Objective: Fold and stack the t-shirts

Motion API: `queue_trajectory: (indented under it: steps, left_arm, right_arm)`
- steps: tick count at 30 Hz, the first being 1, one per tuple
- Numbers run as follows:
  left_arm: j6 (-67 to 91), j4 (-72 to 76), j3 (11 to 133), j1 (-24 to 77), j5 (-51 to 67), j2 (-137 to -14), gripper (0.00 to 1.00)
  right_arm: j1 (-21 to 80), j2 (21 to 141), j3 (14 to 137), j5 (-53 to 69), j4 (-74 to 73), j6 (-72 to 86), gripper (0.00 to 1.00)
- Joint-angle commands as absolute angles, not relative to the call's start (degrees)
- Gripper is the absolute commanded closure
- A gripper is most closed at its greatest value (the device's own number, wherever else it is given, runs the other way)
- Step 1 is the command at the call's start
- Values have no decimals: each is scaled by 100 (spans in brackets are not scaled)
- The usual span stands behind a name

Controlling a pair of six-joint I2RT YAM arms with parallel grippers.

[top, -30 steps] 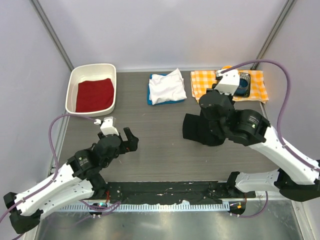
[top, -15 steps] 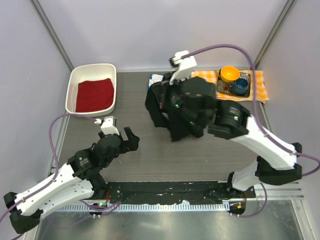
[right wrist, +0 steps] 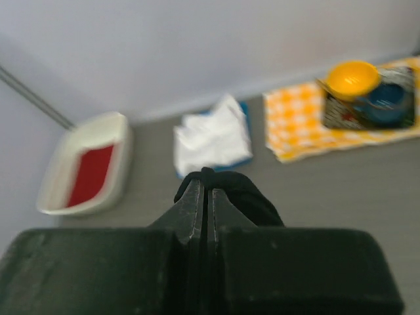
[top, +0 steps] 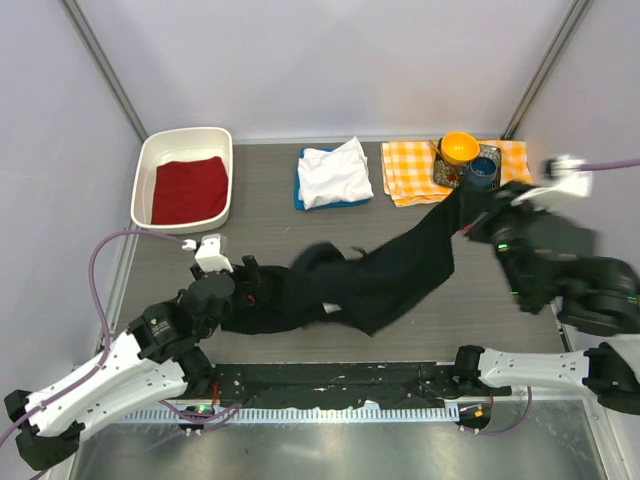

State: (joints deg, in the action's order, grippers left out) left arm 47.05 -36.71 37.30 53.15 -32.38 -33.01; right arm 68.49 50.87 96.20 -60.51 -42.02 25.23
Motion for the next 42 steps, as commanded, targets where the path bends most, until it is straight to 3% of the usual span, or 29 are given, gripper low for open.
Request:
queue_trajectory:
  steps: [1, 8, 15, 21, 25, 33, 35, 38, 39, 40, 41, 42]
  left_arm:
    - [4562, -3525, 3867, 5317, -3419, -3375, 0]
    - [4553, -3305, 3911, 5317, -3305, -3621, 0]
    - [4535, -2936, 3735, 5317, -2866, -3708, 0]
    - [4719, -1699, 3622, 5352, -1595, -5533, 2]
    - [4878, -591, 3454, 5537, -1512, -6686, 2]
    - [4658, -316, 4060, 5537, -1705, -7909, 2]
    - [4597, -343, 4157, 5537, -1688, -8085, 10]
    - [4544, -299, 4175, 5528, -1696, -8436, 50]
    - [4518, -325, 4210, 5494, -1696, -8542, 74]
    - [4491, -351, 4280, 5493, -1696, -8647, 87]
    - [4491, -369, 4306, 5476, -1705, -8857, 100]
    - [4491, -378, 4333, 5423, -1679, -8938, 100]
  right_arm:
    - [6803, 5458, 8851, -7574, -7631, 4655, 99]
    - [6522, 5818, 8913, -7524, -7866, 4869, 99]
    - [5494, 6187, 8368, -7199, -7569, 4527, 99]
    - [4580, 6328, 6691, -5547, -6295, 3955, 99]
    - [4254, 6267, 5733, -4976, -5600, 3894, 99]
    - [4070, 6425, 5546, -4685, -5160, 3656, 99]
    - [4052, 6390, 5502, -4667, -5098, 3621, 99]
    - [3982, 6355, 5493, -4553, -5028, 3577, 99]
    - [3981, 6346, 5502, -4509, -4993, 3568, 99]
    - [3981, 6328, 5493, -4457, -4966, 3551, 99]
    - [3981, 6293, 5484, -4439, -4940, 3533, 99]
    - [3964, 6293, 5484, -4421, -4931, 3542, 99]
